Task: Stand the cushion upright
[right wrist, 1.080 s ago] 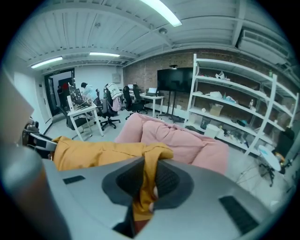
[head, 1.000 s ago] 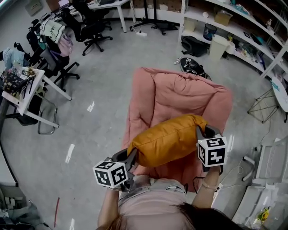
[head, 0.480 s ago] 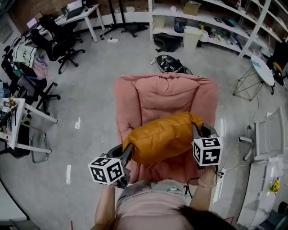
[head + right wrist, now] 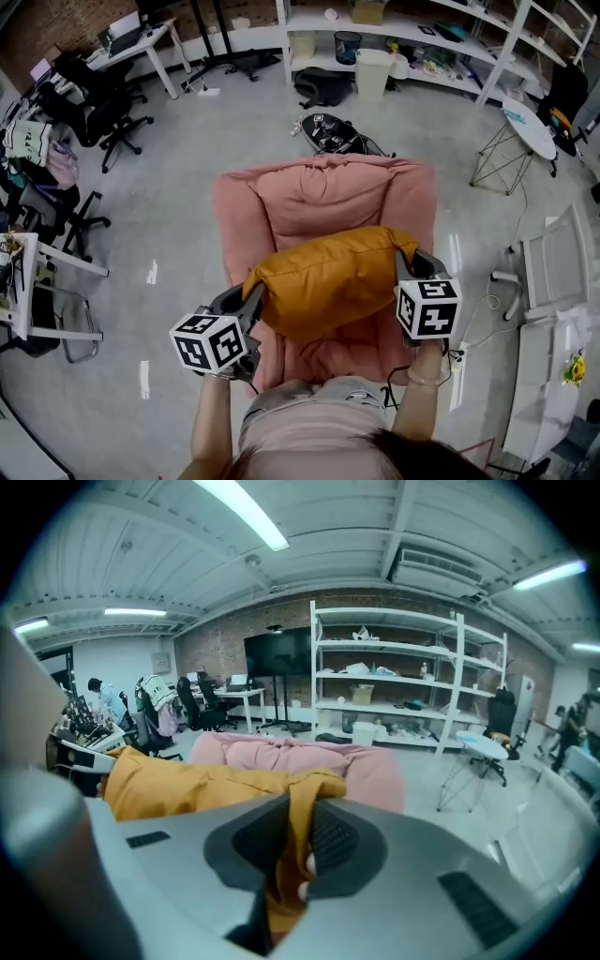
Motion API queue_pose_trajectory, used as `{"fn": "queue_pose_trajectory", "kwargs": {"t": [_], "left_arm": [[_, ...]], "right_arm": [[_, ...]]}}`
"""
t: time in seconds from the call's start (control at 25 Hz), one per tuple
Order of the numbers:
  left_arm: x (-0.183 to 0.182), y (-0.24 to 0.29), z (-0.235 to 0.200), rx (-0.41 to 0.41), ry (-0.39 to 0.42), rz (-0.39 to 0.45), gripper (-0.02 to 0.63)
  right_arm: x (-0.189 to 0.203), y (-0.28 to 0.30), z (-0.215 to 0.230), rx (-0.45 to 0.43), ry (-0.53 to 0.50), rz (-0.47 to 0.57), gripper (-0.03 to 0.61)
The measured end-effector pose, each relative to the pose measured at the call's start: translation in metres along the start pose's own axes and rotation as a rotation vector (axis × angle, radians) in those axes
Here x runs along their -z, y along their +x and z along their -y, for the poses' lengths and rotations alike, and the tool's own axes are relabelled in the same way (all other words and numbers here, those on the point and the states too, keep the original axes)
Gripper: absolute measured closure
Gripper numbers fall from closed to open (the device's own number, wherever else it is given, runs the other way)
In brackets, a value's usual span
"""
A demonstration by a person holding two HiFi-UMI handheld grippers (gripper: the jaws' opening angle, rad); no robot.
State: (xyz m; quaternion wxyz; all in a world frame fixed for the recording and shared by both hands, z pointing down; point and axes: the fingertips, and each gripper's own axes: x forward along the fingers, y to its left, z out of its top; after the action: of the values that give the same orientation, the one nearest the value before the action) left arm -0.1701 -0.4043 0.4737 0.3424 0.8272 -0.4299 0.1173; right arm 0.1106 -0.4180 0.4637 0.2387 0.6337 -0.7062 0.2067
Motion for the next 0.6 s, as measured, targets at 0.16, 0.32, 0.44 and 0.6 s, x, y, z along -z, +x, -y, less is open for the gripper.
{"fn": "queue_pose_trajectory", "kwargs": {"t": [0.16, 0.32, 0.44, 0.6], "left_arm": [[-0.015, 0.015, 0.0, -0.013, 0.017, 0.002, 0.577], [-0.029, 0.03, 0.001, -0.023, 0.034, 0.002, 0.577], [-0.039, 0.042, 0.003, -0.029, 0.05, 0.0, 0.577], [-0.053, 0.057, 0.003, -0.041, 0.066, 0.006, 0.577]], "right_arm": [[-0.006, 0.009, 0.01, -0.004, 0.021, 0.003, 0.528], [-0.013, 0.02, 0.021, -0.009, 0.031, -0.004, 0.528], [-0.017, 0.028, 0.03, -0.008, 0.04, -0.009, 0.528], [-0.022, 0.037, 0.04, -0.013, 0.049, -0.009, 0.526]]}}
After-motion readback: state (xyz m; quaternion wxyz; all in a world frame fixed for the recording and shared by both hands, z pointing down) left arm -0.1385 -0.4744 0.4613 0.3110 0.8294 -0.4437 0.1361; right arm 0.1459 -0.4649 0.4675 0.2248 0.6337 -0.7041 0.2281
